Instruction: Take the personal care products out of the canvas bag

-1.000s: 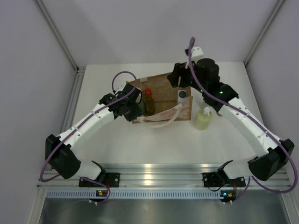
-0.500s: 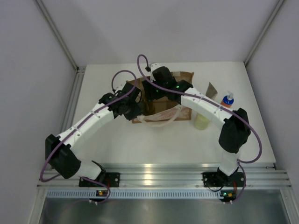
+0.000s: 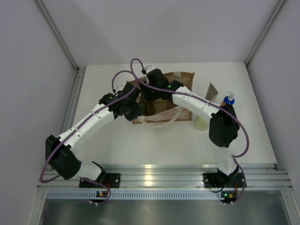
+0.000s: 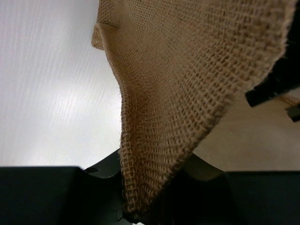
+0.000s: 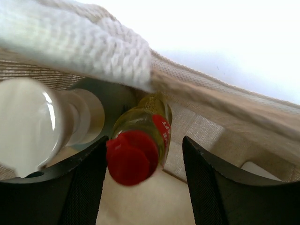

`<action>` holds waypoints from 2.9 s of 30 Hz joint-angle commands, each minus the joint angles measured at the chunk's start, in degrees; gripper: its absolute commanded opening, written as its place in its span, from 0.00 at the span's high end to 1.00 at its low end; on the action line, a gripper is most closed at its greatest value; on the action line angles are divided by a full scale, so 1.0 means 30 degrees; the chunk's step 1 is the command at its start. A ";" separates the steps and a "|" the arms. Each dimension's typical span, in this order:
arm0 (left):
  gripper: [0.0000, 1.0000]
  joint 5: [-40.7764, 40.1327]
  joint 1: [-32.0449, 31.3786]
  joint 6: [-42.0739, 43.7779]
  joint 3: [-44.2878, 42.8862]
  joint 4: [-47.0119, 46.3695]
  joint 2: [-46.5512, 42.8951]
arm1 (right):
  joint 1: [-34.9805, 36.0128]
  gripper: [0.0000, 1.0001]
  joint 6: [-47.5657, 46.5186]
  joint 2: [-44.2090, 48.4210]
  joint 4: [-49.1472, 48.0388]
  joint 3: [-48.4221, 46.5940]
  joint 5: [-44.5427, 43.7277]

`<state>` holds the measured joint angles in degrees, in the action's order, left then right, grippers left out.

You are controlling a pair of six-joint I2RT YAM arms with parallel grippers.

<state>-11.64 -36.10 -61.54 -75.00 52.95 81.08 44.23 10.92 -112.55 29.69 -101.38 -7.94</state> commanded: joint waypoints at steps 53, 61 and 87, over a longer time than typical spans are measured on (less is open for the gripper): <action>0.68 -0.0075 0.0138 0.0327 -0.1074 0.0368 -0.0570 | -0.1647 1.00 -0.2086 0.6897 0.1790 -0.2121 -0.2332; 0.68 0.0041 0.0137 0.0298 -0.0956 0.0339 -0.0571 | -0.2143 1.00 -0.1910 0.9420 0.4541 -0.3441 -0.2155; 0.68 0.0598 0.0138 0.0707 -0.0986 0.0339 -0.0571 | -1.2952 1.00 -0.1092 1.8939 0.1971 0.8269 -0.2011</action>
<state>-10.57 -35.92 -60.53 -75.99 53.58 81.08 8.82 6.13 -59.77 50.02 -80.71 -15.59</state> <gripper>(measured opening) 0.317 0.448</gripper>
